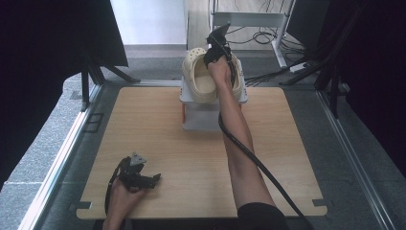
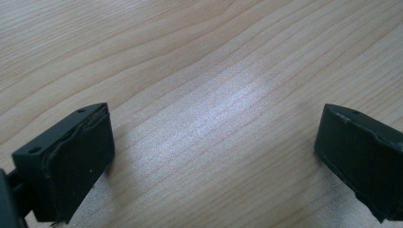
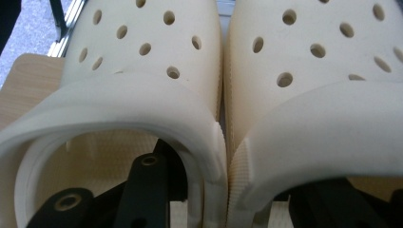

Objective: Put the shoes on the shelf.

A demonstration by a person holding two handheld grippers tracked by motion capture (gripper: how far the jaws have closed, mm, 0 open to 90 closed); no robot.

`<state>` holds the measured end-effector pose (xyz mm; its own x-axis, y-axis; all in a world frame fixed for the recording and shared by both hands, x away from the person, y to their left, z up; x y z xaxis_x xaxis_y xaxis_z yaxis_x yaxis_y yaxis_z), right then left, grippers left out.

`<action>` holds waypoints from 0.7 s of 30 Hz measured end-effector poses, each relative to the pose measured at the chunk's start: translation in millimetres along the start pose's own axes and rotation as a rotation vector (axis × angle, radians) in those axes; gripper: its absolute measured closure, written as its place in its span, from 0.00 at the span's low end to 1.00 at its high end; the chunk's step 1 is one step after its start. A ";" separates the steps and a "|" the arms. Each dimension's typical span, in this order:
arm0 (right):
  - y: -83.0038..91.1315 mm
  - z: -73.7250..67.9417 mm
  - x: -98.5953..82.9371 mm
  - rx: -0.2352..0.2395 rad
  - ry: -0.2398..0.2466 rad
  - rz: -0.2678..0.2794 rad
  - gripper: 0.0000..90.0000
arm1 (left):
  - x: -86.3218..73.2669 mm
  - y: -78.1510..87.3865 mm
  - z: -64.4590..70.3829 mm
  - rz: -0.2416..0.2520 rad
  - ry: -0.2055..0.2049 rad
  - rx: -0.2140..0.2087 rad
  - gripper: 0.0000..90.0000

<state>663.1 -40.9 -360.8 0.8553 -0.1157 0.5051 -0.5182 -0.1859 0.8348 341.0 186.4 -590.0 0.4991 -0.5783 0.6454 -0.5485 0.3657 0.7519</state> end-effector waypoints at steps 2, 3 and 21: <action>-2.3 2.9 0.2 0.001 0.012 0.023 0.65 | 0.0 0.0 0.1 0.000 0.000 -0.001 0.00; -2.6 3.2 -0.4 0.014 0.023 0.021 0.63 | 0.0 0.0 0.1 0.000 0.000 -0.001 0.00; 25.4 5.2 -16.0 0.123 0.272 0.046 0.22 | -0.1 0.1 0.1 -0.001 -0.001 -0.001 0.00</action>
<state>636.2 -48.9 -348.8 0.7915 0.1355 0.5959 -0.5388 -0.3054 0.7851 340.9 186.4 -590.0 0.4989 -0.5794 0.6446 -0.5474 0.3659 0.7526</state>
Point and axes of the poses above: each handheld gripper's, and its own axes: y roughly backward along the jaws, x roughly out of its top, z roughly to its right, the point moved 9 cm from there along -y, roughly forward along the jaws, and after that the axes turned 15 degrees about -y, right-handed, at the moved point
